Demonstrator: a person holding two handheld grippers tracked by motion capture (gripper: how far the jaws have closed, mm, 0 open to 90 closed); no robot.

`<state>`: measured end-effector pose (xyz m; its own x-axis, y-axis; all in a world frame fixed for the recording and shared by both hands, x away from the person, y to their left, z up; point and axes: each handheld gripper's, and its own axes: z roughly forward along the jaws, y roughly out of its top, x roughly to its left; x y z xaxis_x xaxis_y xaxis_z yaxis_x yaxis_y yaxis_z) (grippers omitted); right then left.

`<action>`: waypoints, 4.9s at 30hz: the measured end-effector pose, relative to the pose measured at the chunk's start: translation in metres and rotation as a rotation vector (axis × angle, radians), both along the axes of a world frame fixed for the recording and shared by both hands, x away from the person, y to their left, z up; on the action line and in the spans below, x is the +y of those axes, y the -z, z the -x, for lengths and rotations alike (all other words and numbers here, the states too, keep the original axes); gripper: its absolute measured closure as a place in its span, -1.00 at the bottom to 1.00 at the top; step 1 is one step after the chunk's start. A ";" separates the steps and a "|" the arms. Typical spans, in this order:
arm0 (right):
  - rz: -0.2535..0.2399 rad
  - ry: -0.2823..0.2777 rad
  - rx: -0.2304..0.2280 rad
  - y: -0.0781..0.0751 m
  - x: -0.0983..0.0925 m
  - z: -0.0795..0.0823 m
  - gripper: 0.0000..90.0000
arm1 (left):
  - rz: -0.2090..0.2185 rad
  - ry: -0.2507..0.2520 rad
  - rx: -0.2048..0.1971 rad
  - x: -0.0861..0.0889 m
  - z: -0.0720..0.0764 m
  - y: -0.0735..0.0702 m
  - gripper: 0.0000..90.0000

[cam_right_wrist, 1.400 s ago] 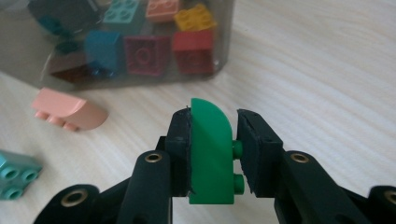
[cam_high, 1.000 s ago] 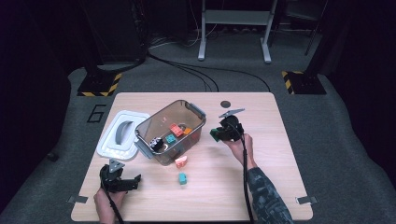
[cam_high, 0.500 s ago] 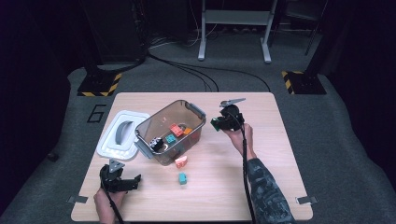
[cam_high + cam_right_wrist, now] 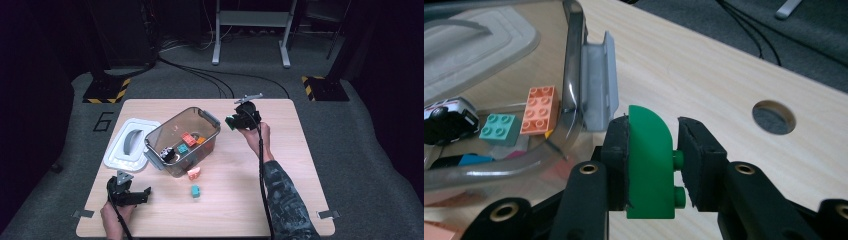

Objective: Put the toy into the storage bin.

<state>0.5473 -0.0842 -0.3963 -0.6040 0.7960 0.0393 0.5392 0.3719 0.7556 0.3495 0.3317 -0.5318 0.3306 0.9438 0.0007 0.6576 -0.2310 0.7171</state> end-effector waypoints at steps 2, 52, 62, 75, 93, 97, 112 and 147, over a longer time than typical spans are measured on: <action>-0.006 0.000 -0.009 -0.006 0.001 -0.001 0.49 | 0.000 -0.001 0.001 0.000 0.000 0.000 -1.00; 0.058 -0.234 0.029 -0.012 0.100 0.018 0.49 | -0.004 -0.002 0.003 0.000 0.000 0.000 -1.00; 0.076 -0.244 0.072 -0.004 0.103 0.022 0.47 | -0.005 -0.003 0.002 0.000 0.000 0.000 -1.00; 0.043 -0.223 0.049 -0.014 0.085 0.035 -0.36 | -0.005 0.000 0.008 0.000 0.000 -0.001 -1.00; -0.019 -0.236 0.028 0.012 0.044 0.082 -0.69 | -0.002 -0.001 -0.001 0.000 0.000 0.000 -1.00; -0.031 -0.240 0.047 0.026 0.042 0.089 -0.69 | -0.002 -0.002 0.001 0.000 0.000 0.000 -1.00; -0.028 -0.333 0.101 0.069 0.062 0.125 -0.69 | -0.002 -0.001 -0.001 0.000 0.000 0.000 -1.00; 0.075 -0.438 0.141 0.095 0.088 0.153 0.19 | -0.006 0.000 0.007 0.000 0.000 -0.001 -1.00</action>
<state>0.3939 0.0039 -0.4913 -0.8766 0.4712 0.0974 0.4150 0.6381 0.6485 0.3493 0.3319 -0.5310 0.3306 0.9437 0.0041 0.6628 -0.2353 0.7109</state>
